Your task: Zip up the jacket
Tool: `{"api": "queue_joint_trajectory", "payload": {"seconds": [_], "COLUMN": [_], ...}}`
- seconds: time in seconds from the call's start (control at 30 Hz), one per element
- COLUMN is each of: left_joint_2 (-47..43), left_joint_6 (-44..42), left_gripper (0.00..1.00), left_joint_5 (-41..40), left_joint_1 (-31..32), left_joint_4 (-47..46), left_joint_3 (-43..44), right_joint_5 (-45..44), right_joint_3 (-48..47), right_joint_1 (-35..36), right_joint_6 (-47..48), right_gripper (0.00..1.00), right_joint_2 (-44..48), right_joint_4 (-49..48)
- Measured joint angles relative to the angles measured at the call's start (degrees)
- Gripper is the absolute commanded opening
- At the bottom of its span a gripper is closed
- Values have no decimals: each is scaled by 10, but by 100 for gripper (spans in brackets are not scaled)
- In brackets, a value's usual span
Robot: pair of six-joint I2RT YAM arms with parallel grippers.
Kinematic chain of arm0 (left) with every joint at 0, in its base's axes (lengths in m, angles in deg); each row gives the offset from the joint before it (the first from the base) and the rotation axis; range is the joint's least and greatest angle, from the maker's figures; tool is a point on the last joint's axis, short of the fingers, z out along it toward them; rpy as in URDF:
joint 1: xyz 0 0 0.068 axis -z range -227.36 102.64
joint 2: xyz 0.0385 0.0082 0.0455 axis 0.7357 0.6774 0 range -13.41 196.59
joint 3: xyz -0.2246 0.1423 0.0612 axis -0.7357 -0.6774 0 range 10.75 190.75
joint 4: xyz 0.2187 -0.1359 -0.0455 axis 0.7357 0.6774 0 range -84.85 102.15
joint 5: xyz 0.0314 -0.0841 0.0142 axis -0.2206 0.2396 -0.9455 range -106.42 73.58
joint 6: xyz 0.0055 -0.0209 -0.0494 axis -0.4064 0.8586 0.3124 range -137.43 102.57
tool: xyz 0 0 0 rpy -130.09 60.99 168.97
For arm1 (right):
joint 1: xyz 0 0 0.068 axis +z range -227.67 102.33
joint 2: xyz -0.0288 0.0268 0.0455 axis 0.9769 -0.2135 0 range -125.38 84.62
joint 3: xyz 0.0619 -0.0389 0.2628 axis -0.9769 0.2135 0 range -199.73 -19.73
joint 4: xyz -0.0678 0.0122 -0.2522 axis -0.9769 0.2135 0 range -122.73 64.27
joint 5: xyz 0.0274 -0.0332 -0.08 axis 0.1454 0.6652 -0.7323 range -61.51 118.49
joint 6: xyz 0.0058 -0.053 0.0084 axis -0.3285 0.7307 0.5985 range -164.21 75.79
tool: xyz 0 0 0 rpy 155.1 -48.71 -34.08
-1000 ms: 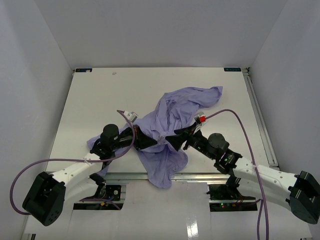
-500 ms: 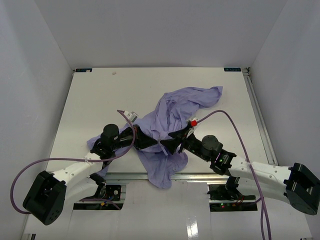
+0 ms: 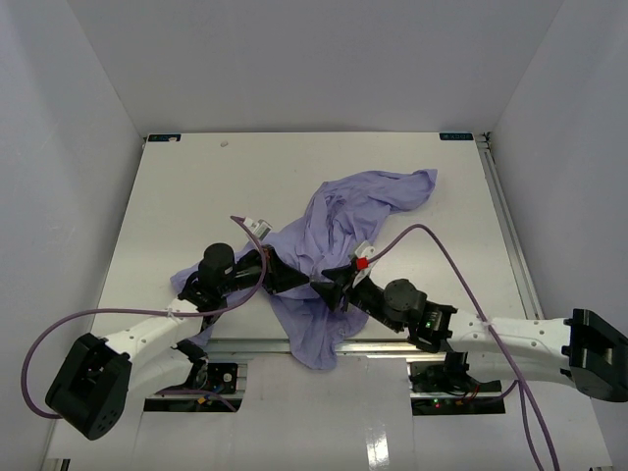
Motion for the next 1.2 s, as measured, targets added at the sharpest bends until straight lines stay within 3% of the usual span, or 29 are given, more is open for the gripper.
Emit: {"api": "queue_joint_trajectory", "payload": {"seconds": [0.13, 0.3, 0.5, 0.77, 1.0, 1.2], "left_joint_2": [6, 6, 1, -9, -14, -16], "left_joint_6": [4, 5, 5, 5, 5, 9], "left_gripper": [0, 0, 0, 0, 0, 0], "left_joint_5": [-3, -6, -11, -18, -20, -8], "left_joint_1": [0, 0, 0, 0, 0, 0], "left_joint_4": [6, 16, 31, 50, 59, 47], "left_joint_3": [0, 0, 1, 6, 12, 11], "right_joint_5": [-64, -133, -195, -157, -109, -78], "right_joint_3": [-5, -18, -18, -20, -17, 0], "right_joint_1": [61, 99, 105, 105, 105, 86], "right_joint_6": [41, 70, 90, 65, 50, 49], "right_gripper": [47, 63, 54, 52, 66, 67], "right_joint_2": [6, -16, -30, -28, -45, -46], "right_joint_4": [16, 22, 35, 61, 71, 56]}}
